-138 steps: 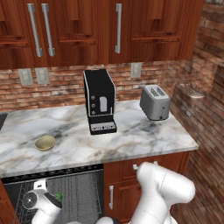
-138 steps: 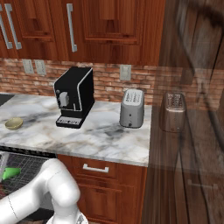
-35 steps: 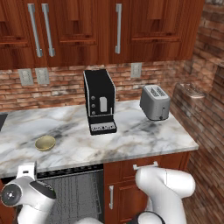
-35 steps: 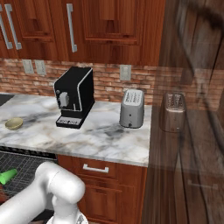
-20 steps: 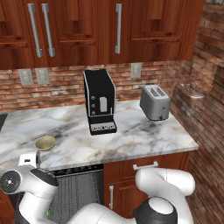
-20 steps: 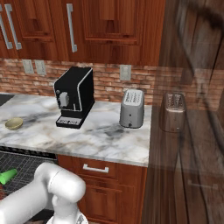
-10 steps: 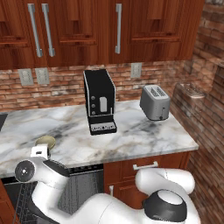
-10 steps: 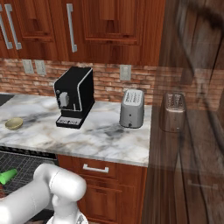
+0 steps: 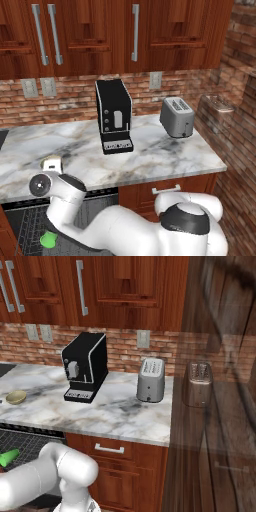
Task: Pick up the cup and bowl from the counter, place them in the dishwasher, and close the dishwasher door.
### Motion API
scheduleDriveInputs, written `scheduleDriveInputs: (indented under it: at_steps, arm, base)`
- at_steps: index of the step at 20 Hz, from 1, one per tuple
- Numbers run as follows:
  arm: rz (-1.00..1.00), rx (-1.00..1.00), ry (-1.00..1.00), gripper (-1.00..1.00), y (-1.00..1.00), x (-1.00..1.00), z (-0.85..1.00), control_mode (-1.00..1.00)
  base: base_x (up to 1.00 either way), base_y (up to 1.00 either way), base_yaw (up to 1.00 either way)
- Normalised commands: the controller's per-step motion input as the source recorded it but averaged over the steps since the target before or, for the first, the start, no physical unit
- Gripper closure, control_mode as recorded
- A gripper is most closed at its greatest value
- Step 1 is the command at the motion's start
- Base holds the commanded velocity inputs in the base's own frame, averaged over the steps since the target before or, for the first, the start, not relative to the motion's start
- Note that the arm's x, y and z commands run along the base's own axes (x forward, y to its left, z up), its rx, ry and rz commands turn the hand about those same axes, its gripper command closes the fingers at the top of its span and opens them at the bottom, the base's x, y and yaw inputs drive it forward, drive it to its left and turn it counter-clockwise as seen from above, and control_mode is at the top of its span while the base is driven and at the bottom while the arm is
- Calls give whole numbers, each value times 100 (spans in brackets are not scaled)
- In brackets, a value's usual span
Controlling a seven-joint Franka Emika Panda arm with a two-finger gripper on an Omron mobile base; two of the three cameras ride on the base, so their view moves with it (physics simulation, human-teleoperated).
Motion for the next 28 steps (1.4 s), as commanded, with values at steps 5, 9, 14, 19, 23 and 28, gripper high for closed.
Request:
scheduleDriveInputs:
  at_steps: [5, 9, 14, 19, 23, 28]
  arm:
    - [0, -1, 0, -100, 8, 34, -5, -100]
    - [0, -2, 0, -100, 6, 32, -4, -100]
    - [0, -2, 0, -100, 13, 27, -12, -100]
    - [0, -2, 0, -100, 18, 25, -18, -100]
    - [0, -1, 1, -100, 20, 29, -23, -100]
    - [0, -1, 0, -100, 12, 29, -14, -100]
  base:
    - [0, 0, 0]
    - [0, 0, 0]
    - [0, 0, 0]
    - [0, 0, 0]
    - [0, 0, 0]
    - [0, 0, 0]
